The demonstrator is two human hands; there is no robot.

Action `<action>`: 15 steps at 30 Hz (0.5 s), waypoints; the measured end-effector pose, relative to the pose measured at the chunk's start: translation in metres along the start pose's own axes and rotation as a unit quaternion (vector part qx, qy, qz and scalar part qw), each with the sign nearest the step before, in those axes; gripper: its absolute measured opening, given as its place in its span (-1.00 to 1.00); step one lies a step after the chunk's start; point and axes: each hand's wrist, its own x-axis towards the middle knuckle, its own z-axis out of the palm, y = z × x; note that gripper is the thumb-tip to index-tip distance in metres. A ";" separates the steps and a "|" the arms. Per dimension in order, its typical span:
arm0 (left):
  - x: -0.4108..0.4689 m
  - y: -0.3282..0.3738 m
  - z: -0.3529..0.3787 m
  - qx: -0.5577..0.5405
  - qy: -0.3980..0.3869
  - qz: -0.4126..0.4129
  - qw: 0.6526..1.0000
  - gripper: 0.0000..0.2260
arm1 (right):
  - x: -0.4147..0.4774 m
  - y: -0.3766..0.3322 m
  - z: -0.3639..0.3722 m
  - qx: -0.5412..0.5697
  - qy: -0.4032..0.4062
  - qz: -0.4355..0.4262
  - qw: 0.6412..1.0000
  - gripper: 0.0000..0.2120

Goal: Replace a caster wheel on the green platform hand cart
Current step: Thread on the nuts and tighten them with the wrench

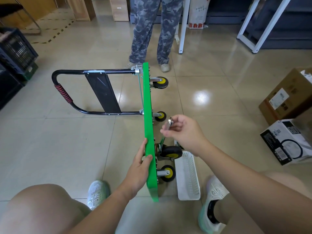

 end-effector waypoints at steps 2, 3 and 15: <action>-0.002 0.002 0.001 0.003 0.008 0.001 1.000 -0.49 | -0.024 0.004 0.000 0.015 -0.012 -0.010 1.000 -0.76; -0.002 0.003 0.002 0.003 0.012 0.000 1.000 -0.48 | -0.034 0.009 0.002 0.026 -0.013 -0.011 1.000 -0.76; -0.007 0.006 0.003 0.004 0.010 0.001 1.000 -0.50 | -0.060 0.049 0.030 0.032 0.012 -0.044 0.998 -0.75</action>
